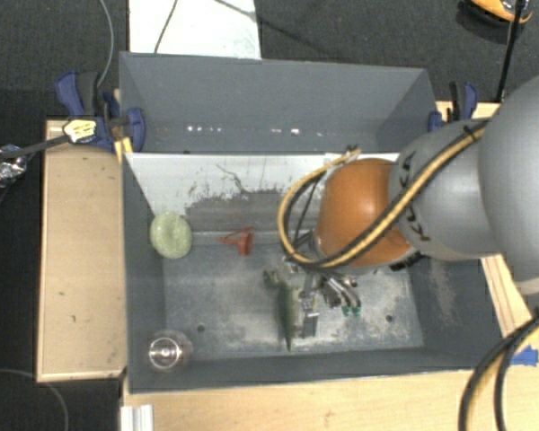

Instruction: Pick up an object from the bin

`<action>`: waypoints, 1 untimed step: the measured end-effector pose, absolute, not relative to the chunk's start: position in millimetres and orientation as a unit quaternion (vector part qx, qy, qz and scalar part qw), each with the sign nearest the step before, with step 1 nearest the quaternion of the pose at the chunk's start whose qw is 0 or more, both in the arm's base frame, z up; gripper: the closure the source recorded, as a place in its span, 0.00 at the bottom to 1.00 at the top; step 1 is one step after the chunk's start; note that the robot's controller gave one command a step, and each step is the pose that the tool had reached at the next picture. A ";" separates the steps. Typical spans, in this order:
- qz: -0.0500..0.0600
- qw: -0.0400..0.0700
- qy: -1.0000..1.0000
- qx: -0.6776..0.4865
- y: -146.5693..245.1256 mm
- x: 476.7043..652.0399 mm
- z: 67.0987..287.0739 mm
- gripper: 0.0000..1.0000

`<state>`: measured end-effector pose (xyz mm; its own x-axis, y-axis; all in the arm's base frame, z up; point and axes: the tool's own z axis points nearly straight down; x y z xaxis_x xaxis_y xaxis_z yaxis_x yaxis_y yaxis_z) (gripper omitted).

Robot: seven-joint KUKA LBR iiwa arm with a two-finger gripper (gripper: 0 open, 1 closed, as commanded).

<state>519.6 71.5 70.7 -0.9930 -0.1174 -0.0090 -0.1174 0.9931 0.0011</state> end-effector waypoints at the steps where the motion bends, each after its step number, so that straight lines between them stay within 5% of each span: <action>1: 0.001 0.005 0.997 -0.082 75.9 519.2 70.6 0.00</action>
Offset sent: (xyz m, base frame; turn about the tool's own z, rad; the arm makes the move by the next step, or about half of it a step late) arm -0.0008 0.0064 -0.0007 -0.2646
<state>519.2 75.9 70.6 -0.9864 -0.1638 -0.0096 -0.1638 0.9865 0.0007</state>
